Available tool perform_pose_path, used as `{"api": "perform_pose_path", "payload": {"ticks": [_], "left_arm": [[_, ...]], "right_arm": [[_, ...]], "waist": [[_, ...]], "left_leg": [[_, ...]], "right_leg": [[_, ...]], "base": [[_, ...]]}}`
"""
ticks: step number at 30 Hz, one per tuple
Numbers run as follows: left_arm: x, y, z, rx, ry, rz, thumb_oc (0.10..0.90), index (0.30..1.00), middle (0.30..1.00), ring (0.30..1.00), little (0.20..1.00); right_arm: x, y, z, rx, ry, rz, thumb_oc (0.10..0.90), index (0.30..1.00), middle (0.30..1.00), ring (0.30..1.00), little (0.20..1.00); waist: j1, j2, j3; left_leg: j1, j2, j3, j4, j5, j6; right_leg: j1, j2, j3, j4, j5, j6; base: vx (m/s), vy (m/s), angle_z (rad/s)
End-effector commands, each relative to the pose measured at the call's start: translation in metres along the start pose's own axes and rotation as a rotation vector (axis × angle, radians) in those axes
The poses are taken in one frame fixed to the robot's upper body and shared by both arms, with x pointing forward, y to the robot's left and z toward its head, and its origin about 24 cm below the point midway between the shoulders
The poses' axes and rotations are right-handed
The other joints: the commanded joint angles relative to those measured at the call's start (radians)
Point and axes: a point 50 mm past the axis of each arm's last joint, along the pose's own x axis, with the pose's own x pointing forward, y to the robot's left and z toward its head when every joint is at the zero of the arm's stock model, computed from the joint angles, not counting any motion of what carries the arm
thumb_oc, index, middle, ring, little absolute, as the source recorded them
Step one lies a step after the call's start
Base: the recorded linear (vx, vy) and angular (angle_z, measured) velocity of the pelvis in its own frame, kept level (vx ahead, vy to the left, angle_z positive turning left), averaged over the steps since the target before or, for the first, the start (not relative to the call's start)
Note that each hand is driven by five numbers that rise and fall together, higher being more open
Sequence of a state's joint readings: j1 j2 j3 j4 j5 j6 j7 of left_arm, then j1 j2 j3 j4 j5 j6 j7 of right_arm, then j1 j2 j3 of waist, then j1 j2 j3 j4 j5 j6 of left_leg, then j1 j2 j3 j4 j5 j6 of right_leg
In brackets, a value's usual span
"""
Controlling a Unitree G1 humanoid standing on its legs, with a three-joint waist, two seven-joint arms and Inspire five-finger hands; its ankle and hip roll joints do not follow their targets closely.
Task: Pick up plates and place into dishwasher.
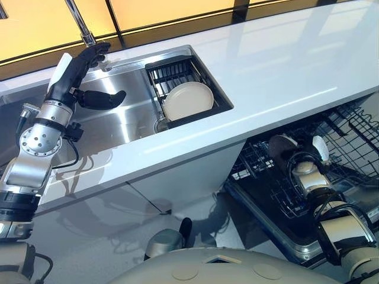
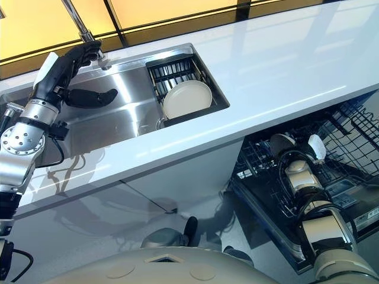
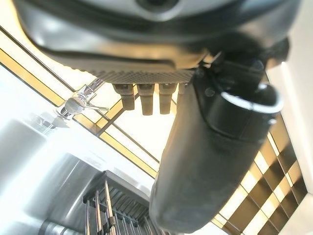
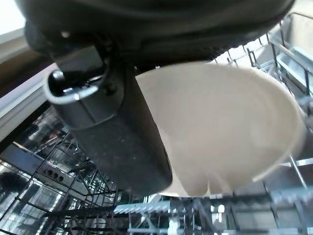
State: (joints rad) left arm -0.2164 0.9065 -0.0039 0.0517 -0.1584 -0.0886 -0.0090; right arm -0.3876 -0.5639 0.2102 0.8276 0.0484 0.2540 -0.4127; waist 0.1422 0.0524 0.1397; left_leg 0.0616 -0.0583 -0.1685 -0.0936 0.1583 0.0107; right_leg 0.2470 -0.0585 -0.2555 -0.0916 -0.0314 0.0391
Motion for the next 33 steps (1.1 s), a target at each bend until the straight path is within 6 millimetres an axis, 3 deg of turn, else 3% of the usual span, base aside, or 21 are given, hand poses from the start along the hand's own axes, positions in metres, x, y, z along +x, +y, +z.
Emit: {"api": "perform_pose_path", "payload": {"ticks": [1, 6, 14, 19, 23, 29, 33], "left_arm": [[0.013, 0.034, 0.042, 0.051, -0.215, 0.13, 0.8, 0.9, 0.9, 0.9, 0.9], [0.002, 0.038, 0.035, 0.073, -0.202, 0.164, 0.8, 0.9, 0.9, 0.9, 0.9], [0.002, 0.043, 0.033, 0.08, -0.189, 0.201, 0.8, 0.9, 0.9, 0.9, 0.9], [-0.002, 0.046, 0.031, 0.127, -0.178, 0.204, 0.8, 0.9, 0.9, 0.9, 0.9], [0.001, 0.064, 0.03, 0.207, -0.125, 0.235, 0.8, 0.9, 0.9, 0.9, 0.9], [0.013, 0.11, 0.023, 0.278, 0.029, 0.285, 0.8, 0.9, 0.9, 0.9, 0.9], [0.022, 0.125, 0.021, 0.33, 0.115, 0.273, 0.8, 0.9, 0.9, 0.9, 0.9]], "right_arm": [[-0.004, -0.028, 0.064, 0.137, -0.316, -0.124, 0.8, 0.9, 0.9, 0.9, 0.9], [-0.027, -0.035, 0.056, 0.247, -0.447, -0.162, 0.8, 0.9, 0.9, 0.9, 0.9], [-0.048, -0.056, 0.067, 0.195, -0.622, -0.261, 0.8, 0.9, 0.9, 0.9, 0.9], [-0.062, -0.058, 0.061, 0.225, -0.683, -0.283, 0.8, 0.9, 0.9, 0.9, 0.9], [-0.069, -0.042, 0.041, 0.252, -0.623, -0.182, 0.8, 0.9, 0.9, 0.9, 0.9], [-0.081, 0.008, -0.007, 0.192, -0.464, 0.057, 0.8, 0.9, 0.9, 0.9, 0.9], [-0.094, 0.031, -0.017, 0.161, -0.482, 0.301, 0.8, 0.9, 0.9, 0.9, 0.9]], "waist": [[-0.009, -0.003, -0.06], [-0.052, -0.011, -0.074], [-0.112, -0.017, -0.089], [-0.137, -0.019, -0.095], [-0.173, -0.015, -0.098], [-0.234, 0.008, -0.099], [-0.256, 0.017, -0.09]], "left_leg": [[0.061, 0.008, 0.08, 0.006, -0.115, -0.025], [0.068, 0.006, 0.117, 0.006, -0.129, -0.013], [0.081, 0.013, 0.179, 0.006, -0.143, -0.003], [0.08, 0.016, 0.202, 0.006, -0.147, 0.001], [0.078, 0.021, 0.228, 0.006, -0.149, 0.002], [0.074, 0.025, 0.279, 0.006, -0.151, 0.006], [0.077, 0.023, 0.299, 0.006, -0.157, 0.011]], "right_leg": [[-0.052, 0.001, 0.02, 0.059, 0.009, 0.006], [-0.061, 0.001, 0.055, 0.05, 0.02, 0.021], [-0.083, 0.002, 0.106, 0.051, 0.031, 0.036], [-0.096, 0.002, 0.125, 0.053, 0.036, 0.045], [-0.114, 0.004, 0.143, 0.061, 0.037, 0.051], [-0.147, 0.008, 0.183, 0.077, 0.043, 0.06], [-0.157, 0.006, 0.196, 0.085, 0.051, 0.066]], "base": [[-0.04, 0.04, -0.05], [-0.04, 0.044, -0.19], [-0.03, 0.046, -0.24], [-0.04, 0.038, -0.26], [-0.04, 0.035, -0.15], [-0.03, 0.038, -0.24], [-0.01, 0.037, -0.18]]}}
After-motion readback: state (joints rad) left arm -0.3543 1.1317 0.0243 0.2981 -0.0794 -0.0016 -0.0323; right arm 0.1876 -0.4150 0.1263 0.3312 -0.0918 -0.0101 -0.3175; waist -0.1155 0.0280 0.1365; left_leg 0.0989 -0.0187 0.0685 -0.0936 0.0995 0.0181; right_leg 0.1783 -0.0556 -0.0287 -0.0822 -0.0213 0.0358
